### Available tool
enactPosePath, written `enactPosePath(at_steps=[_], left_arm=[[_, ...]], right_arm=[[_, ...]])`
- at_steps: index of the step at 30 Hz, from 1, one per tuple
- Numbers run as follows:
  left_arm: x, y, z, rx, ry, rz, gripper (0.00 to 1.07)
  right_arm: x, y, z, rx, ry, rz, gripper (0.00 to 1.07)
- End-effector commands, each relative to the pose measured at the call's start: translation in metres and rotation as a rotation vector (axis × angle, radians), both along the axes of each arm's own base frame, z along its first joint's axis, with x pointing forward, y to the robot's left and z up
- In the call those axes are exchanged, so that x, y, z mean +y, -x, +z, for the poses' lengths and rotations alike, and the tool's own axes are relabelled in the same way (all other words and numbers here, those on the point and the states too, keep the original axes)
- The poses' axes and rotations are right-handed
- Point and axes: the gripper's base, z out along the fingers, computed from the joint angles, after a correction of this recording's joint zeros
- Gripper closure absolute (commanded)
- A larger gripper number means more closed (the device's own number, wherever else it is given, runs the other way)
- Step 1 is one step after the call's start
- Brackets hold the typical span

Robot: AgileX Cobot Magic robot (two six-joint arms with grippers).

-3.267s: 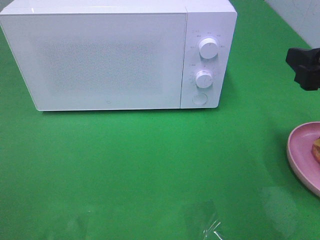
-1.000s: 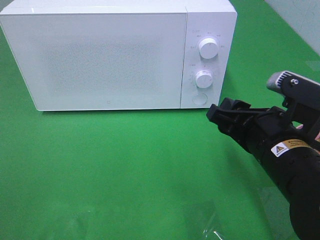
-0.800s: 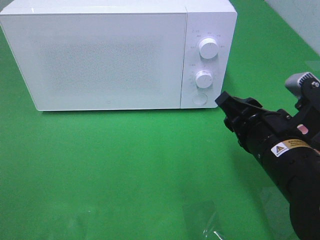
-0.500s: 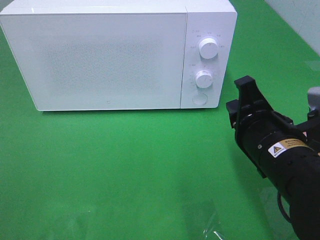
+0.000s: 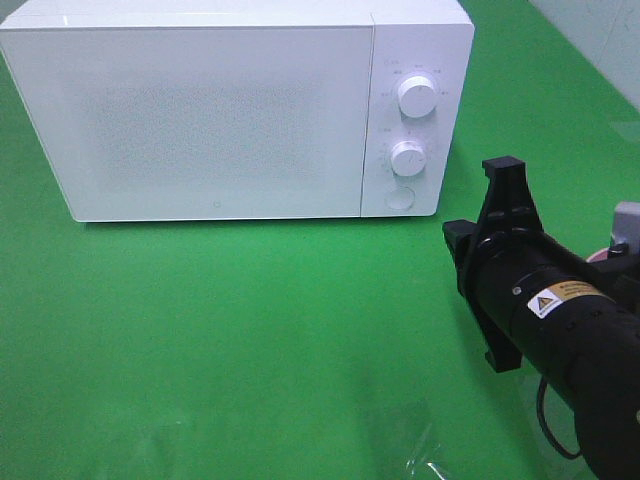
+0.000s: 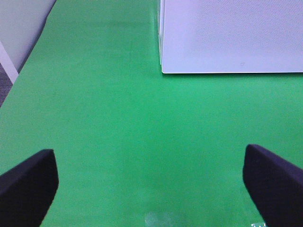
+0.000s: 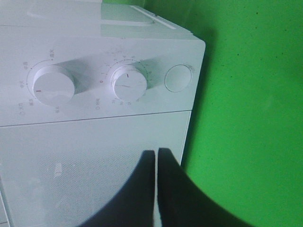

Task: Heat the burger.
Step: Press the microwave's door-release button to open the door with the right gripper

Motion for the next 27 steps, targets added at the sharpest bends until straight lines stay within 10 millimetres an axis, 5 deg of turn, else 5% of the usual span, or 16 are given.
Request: enactPosePath(at_steps=[1,14,27], left_arm=[[0.000,0.003,0.000,-0.033,0.006,-0.006,0.08],[0.000,0.003,0.000,-0.033,0.006,-0.006,0.08],[0.000,0.003,0.000,-0.033,0.006,-0.006,0.08]], right_arm=[[0.006,-0.003,-0.001,0.005,-0.001,0.010,1.07],[0.024,-0.020,-0.027,0.092,-0.025,-0.014,1.07],[0.005,-0.068,-0.021,0.140,-0.029,-0.030,1.07]])
